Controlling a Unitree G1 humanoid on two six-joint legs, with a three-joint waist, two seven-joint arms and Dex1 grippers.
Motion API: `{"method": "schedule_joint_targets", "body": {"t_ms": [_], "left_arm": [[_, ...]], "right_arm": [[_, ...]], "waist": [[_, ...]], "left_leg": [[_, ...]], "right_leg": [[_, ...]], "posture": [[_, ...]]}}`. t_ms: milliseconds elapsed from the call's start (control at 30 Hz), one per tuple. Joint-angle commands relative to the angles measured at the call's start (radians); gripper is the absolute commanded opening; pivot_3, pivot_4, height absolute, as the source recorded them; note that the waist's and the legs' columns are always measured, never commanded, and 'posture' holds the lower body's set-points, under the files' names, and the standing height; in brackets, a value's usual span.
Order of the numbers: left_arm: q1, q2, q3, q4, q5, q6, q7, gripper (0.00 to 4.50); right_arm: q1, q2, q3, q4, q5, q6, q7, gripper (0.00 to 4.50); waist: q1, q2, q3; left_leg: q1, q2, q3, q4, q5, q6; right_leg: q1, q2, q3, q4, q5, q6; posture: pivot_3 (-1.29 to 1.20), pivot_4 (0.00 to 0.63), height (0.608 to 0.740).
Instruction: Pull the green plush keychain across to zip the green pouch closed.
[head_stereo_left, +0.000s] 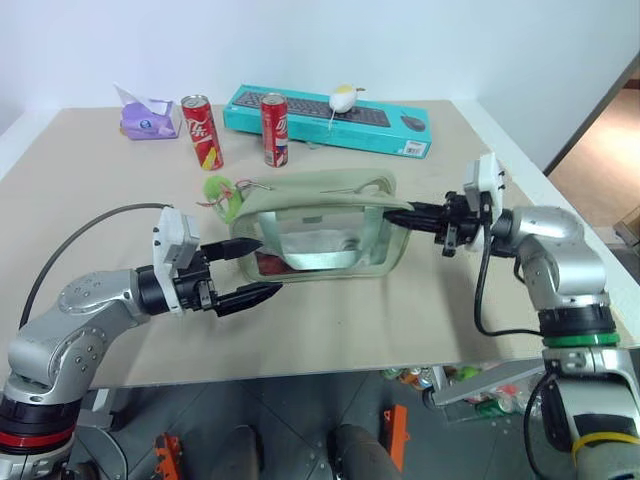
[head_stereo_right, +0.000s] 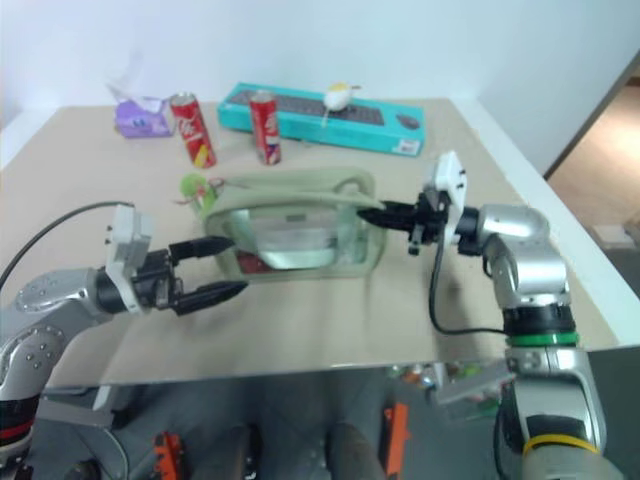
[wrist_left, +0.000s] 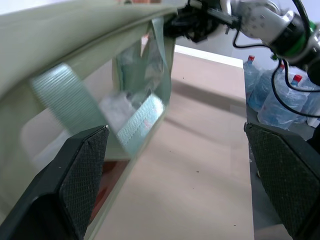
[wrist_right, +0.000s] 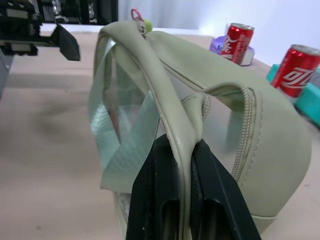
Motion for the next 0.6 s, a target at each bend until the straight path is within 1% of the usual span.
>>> {"method": "schedule_joint_targets", "body": {"t_ms": [33, 200, 267, 433, 533, 567, 600], "left_arm": [[0.003, 0.013, 0.02, -0.027, -0.008, -0.004, -0.002, 4.5], [0.012, 0.014, 0.034, -0.039, -0.009, -0.004, 0.015, 4.5], [0.003, 0.0, 0.064, -0.035, -0.041, 0.01, 0.05, 4.5], [-0.066, -0.018, 0.212, 0.061, -0.122, 0.05, 0.203, 4.5], [-0.101, -0.008, 0.275, 0.106, -0.164, 0.068, 0.245, 4.5], [-0.103, -0.001, 0.277, 0.112, -0.152, 0.065, 0.244, 4.5], [-0.108, 0.006, 0.268, 0.14, -0.105, 0.036, 0.242, 4.5]], "right_arm": [[-0.066, -0.001, -0.003, 0.062, -0.02, -0.063, 0.049, 0.02], [-0.073, 0.016, 0.008, 0.091, -0.04, -0.095, 0.057, 0.02], [-0.067, 0.018, 0.007, 0.09, -0.044, -0.103, 0.057, 0.02], [-0.047, 0.015, 0.001, 0.068, -0.047, -0.104, 0.045, 0.02], [-0.034, 0.01, -0.002, 0.054, -0.047, -0.101, 0.038, 0.02], [-0.031, 0.009, -0.003, 0.049, -0.047, -0.101, 0.036, 0.02], [-0.028, 0.009, -0.003, 0.045, -0.047, -0.1, 0.034, 0.02]], "waist": [[0.0, 0.0, 0.0], [0.0, 0.0, 0.0], [0.0, 0.0, 0.0], [-0.001, 0.0, 0.0], [-0.001, 0.0, 0.0], [-0.001, 0.0, 0.0], [-0.001, 0.0, 0.0]], "left_leg": [[0.0, 0.0, 0.0, 0.0, 0.0, 0.001], [0.0, 0.0, 0.0, 0.0, -0.001, 0.001], [0.0, 0.0, 0.0, 0.0, -0.001, 0.001], [0.001, 0.0, 0.0, 0.0, -0.001, 0.001], [0.002, 0.0, 0.0, 0.001, 0.0, 0.001], [0.002, 0.0, 0.0, 0.001, 0.0, 0.001], [0.002, 0.0, 0.0, 0.001, 0.0, 0.001]], "right_leg": [[0.0, 0.0, 0.0, 0.0, 0.0, -0.001], [0.0, 0.0, 0.0, 0.0, 0.0, -0.002], [0.0, 0.0, 0.0, 0.0, 0.0, -0.001], [0.001, 0.0, 0.0, 0.0, 0.001, 0.0], [0.001, 0.001, 0.0, 0.0, 0.001, 0.0], [0.001, 0.0, 0.0, 0.0, 0.001, 0.0], [0.001, 0.0, 0.0, 0.0, 0.001, 0.0]], "posture": [[0.0, 0.15, 0.74], [0.0, 0.15, 0.74], [0.0, 0.15, 0.74], [0.0, 0.15, 0.74], [0.0, 0.15, 0.74], [0.0, 0.15, 0.74], [0.0, 0.15, 0.74]]}}
